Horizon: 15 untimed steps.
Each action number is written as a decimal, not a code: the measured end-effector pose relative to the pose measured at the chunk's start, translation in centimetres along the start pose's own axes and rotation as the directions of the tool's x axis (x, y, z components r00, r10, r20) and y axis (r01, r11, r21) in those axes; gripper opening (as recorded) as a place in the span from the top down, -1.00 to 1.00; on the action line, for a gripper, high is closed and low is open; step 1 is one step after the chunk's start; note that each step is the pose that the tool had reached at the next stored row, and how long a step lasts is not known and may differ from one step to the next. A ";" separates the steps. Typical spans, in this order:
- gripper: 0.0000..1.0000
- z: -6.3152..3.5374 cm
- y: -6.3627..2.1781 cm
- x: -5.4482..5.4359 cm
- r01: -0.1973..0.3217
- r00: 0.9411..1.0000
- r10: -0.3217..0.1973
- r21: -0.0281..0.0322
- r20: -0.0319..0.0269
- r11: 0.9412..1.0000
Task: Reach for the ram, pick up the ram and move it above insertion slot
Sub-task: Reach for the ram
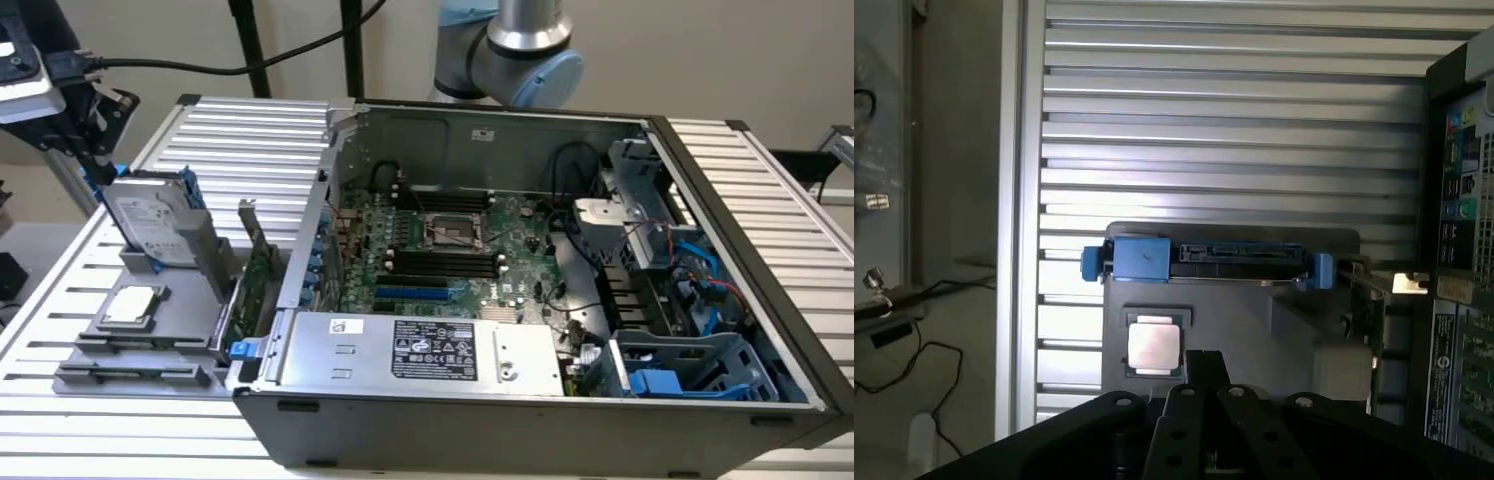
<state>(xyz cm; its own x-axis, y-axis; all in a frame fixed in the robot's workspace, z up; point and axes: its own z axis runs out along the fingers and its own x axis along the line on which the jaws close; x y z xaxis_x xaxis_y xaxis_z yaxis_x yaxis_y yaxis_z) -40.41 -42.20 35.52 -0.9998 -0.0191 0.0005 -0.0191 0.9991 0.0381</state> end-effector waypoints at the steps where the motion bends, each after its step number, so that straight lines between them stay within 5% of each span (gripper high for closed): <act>1: 0.79 0.01 -0.34 0.0 0.000 1.000 0.000 0.000 0.000 1.000; 15: 0.79 0.74 -5.30 -0.8 0.000 1.000 0.000 0.006 0.000 1.000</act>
<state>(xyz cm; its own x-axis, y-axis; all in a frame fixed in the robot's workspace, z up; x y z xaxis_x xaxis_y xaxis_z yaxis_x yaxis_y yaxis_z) -39.55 -47.45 34.58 -0.9998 -0.0191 0.0005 -0.0190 0.9993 0.0323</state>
